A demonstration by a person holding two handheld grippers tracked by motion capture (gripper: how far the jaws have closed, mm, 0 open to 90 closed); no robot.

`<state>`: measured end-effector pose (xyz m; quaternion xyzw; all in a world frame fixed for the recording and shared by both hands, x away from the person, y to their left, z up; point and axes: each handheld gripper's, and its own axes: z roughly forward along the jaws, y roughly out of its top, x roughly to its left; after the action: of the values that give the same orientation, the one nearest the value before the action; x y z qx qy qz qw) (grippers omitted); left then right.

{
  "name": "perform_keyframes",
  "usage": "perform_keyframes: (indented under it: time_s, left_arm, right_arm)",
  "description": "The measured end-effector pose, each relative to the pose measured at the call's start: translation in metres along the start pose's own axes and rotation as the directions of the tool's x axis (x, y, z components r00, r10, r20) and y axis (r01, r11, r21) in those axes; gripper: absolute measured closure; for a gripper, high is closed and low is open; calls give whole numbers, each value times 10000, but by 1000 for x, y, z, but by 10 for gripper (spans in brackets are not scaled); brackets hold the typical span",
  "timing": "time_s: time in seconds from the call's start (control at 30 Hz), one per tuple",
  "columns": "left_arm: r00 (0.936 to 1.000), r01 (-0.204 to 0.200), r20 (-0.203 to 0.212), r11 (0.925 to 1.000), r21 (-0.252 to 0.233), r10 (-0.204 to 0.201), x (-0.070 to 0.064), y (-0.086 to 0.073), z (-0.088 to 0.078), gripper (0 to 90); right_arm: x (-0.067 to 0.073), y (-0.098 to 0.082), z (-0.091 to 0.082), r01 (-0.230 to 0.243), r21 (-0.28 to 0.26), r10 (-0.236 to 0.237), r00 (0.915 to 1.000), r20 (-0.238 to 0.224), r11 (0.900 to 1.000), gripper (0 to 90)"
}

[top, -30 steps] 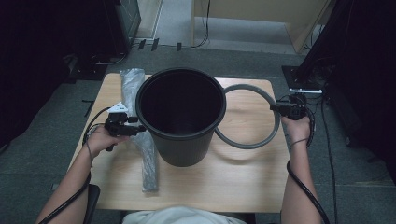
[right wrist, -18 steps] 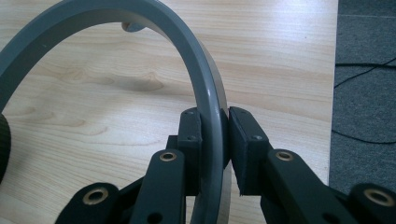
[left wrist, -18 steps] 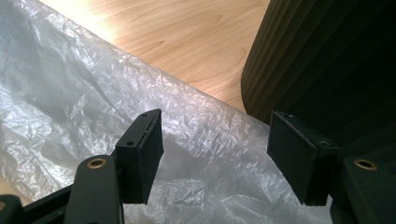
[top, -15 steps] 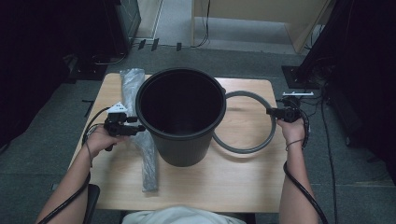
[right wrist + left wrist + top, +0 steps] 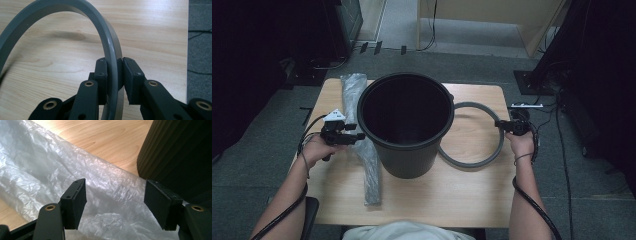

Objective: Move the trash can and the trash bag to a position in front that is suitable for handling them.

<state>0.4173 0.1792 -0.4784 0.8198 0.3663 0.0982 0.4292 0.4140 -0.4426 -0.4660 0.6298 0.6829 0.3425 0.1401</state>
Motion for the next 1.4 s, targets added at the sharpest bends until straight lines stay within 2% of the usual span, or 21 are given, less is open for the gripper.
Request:
perform_keyframes:
  time_s: [0.27,0.4,0.53,0.7,0.87,0.93,1.0,1.03,1.13,1.3,1.4]
  left_arm:
    - [9999,48,-155,9999,97,-47,10,-6,-3,328]
    - [9996,-255,-141,9997,57,255,14,-10,-6,321]
    - [9993,-363,3,9992,-148,363,14,-12,-10,316]
    - [9990,-429,-136,9990,-86,428,17,-14,-6,307]
    - [9983,-542,-231,9982,-260,536,24,-19,-4,296]
    - [9984,-513,-269,9982,-325,504,27,-21,-3,290]
    - [9984,-457,-355,9982,-378,444,30,-23,-1,288]
    - [9981,-496,-379,9981,-362,483,32,-24,-1,288]
    - [9974,-620,-396,9977,-256,610,34,-25,5,282]
    - [9953,-810,-516,9965,225,820,36,-28,18,272]
    - [9944,-924,-492,9952,335,940,36,-27,22,269]
  right_arm:
    - [-4,-4,8,-152,238,149,9998,137,9996,753]
    - [-6,-8,14,-135,359,126,9996,243,9993,751]
    - [-9,-12,19,-264,518,252,9994,248,9983,747]
    - [-11,-15,22,-231,479,217,9993,291,9986,747]
    - [-12,-17,25,-212,587,190,9991,373,9981,738]
    - [-12,-17,25,-247,496,226,9989,417,9985,685]
    - [-12,-17,23,-258,230,246,9984,504,9994,593]
    - [-11,-16,22,-320,145,313,9985,456,9994,590]
    - [-7,-15,20,-106,103,102,9991,402,9999,545]
    - [5,-12,15,299,21,-300,9990,321,9995,532]
    - [13,-11,12,554,-35,-553,9982,243,9985,531]
